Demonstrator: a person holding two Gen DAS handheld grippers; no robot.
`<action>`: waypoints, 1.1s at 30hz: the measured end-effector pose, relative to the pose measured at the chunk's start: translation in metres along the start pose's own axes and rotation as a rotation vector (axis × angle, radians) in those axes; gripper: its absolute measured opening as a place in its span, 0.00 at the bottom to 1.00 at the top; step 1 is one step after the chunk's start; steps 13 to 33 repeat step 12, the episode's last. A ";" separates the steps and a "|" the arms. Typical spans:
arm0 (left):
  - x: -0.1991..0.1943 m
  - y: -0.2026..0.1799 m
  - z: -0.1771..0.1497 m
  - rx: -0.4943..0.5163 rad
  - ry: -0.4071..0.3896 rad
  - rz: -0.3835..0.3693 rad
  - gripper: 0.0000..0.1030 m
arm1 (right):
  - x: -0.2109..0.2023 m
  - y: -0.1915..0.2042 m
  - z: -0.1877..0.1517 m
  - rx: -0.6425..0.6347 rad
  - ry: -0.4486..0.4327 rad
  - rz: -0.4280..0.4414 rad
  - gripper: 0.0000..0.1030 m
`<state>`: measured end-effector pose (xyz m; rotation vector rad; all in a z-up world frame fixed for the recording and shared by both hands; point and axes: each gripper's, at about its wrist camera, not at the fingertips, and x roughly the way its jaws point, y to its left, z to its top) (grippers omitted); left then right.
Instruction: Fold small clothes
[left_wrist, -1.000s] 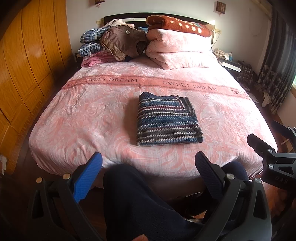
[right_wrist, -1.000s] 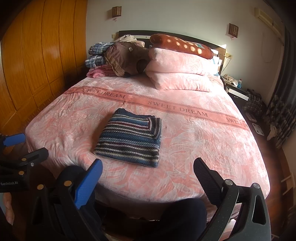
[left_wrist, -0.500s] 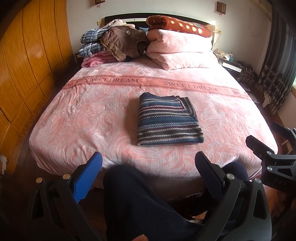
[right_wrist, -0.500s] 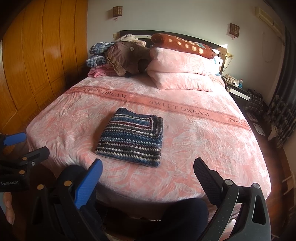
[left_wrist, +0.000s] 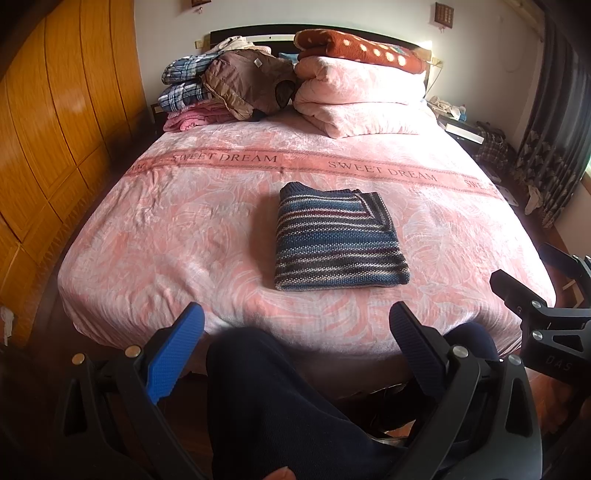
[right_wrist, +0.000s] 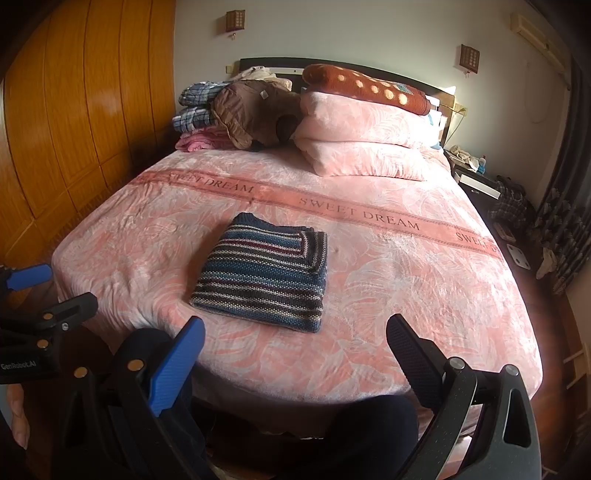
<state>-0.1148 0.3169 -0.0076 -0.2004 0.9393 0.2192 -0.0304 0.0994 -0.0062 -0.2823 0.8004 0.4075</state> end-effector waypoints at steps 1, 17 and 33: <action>0.000 0.000 0.000 0.001 0.001 0.000 0.97 | 0.000 0.000 0.000 0.000 0.001 0.000 0.96; 0.001 0.000 -0.001 -0.004 0.001 0.001 0.97 | 0.006 -0.001 -0.001 0.008 0.020 0.003 0.96; 0.001 0.000 -0.001 -0.004 0.001 0.001 0.97 | 0.006 -0.001 -0.001 0.008 0.020 0.003 0.96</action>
